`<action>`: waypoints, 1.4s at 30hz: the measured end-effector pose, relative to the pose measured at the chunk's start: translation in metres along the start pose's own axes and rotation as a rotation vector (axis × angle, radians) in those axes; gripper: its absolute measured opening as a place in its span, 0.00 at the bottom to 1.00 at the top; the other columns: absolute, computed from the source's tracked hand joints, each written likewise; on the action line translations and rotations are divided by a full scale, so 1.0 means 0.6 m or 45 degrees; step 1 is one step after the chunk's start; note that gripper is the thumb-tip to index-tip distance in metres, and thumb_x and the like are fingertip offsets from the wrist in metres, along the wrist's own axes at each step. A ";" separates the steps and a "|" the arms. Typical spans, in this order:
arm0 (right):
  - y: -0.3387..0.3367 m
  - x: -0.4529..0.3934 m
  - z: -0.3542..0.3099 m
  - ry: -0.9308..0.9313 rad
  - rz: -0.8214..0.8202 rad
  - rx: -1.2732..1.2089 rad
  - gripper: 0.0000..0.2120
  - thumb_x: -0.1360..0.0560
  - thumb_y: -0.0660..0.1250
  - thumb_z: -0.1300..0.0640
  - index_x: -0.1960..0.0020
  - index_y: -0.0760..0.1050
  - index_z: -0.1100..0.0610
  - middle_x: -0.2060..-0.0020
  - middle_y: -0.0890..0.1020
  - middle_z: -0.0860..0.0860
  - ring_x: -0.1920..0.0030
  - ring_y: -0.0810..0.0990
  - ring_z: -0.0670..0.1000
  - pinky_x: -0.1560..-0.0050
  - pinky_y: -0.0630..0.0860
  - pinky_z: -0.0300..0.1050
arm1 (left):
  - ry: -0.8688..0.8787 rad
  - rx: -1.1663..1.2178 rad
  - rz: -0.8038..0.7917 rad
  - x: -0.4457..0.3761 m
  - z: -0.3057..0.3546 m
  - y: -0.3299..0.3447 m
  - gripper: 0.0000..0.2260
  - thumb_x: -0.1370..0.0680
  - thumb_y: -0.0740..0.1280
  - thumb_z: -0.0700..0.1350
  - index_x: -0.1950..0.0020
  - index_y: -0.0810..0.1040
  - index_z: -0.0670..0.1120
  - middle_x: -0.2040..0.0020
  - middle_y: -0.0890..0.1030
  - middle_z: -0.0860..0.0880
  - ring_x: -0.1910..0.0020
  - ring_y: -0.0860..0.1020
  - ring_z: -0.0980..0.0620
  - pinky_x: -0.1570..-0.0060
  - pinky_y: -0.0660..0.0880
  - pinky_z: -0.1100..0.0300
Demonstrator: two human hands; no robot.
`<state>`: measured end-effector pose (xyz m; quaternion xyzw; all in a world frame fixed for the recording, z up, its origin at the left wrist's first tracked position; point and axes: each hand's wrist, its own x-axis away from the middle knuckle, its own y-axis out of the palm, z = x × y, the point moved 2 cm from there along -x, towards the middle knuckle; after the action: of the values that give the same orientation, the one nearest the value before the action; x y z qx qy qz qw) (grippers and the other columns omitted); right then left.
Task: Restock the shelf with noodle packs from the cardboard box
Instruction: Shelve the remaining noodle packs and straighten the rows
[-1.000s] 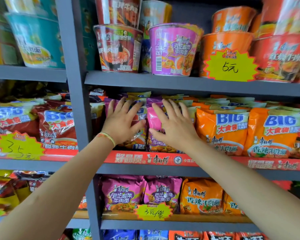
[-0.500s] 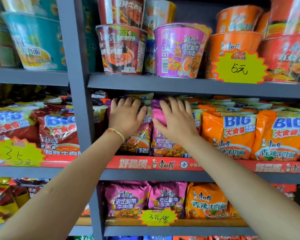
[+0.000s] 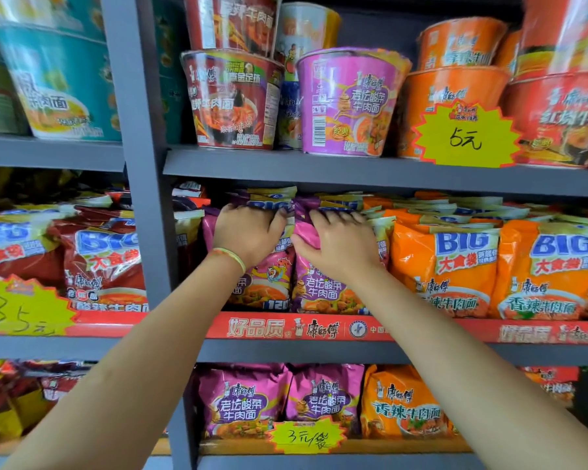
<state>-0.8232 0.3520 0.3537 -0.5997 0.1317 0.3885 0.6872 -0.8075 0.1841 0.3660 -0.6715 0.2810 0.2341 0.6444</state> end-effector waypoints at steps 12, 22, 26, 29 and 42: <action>0.000 0.053 -0.020 -0.113 0.078 0.041 0.38 0.22 0.50 0.35 0.21 0.57 0.59 0.24 0.65 0.59 0.24 0.62 0.59 0.23 0.52 0.61 | 0.107 0.028 0.192 0.054 0.007 0.040 0.23 0.17 0.51 0.55 0.30 0.72 0.44 0.34 0.77 0.42 0.31 0.71 0.39 0.30 0.61 0.39; -0.056 0.079 0.000 -0.010 0.478 -0.529 0.21 0.20 0.57 0.56 0.29 0.71 0.62 0.30 0.71 0.59 0.27 0.67 0.57 0.22 0.55 0.54 | 0.373 0.383 0.412 0.095 0.067 -0.007 0.26 0.27 0.66 0.53 0.32 0.74 0.42 0.30 0.72 0.40 0.27 0.66 0.38 0.27 0.59 0.39; -0.088 0.125 0.070 0.017 0.724 -0.341 0.13 0.23 0.62 0.60 0.42 0.79 0.62 0.42 0.79 0.60 0.40 0.75 0.60 0.33 0.65 0.57 | 0.575 0.274 0.438 0.097 0.132 -0.008 0.32 0.27 0.68 0.62 0.29 0.72 0.44 0.26 0.69 0.40 0.24 0.64 0.38 0.27 0.58 0.37; -0.088 0.154 0.143 0.137 0.713 -0.293 0.14 0.25 0.63 0.60 0.42 0.78 0.63 0.44 0.79 0.59 0.43 0.75 0.61 0.38 0.68 0.56 | 0.614 0.095 0.299 0.087 0.164 0.010 0.44 0.31 0.63 0.73 0.23 0.63 0.48 0.22 0.63 0.39 0.22 0.59 0.37 0.26 0.55 0.35; -0.011 0.099 0.224 0.019 0.072 -0.046 0.41 0.29 0.53 0.28 0.24 0.65 0.51 0.28 0.70 0.59 0.29 0.68 0.63 0.27 0.57 0.62 | 0.284 0.127 0.182 0.046 0.243 0.033 0.52 0.32 0.55 0.80 0.23 0.64 0.41 0.25 0.67 0.36 0.26 0.65 0.35 0.29 0.59 0.35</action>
<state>-0.8177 0.4992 0.3530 -0.6109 0.1466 0.4054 0.6640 -0.7935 0.3269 0.3240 -0.6388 0.4093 0.1890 0.6234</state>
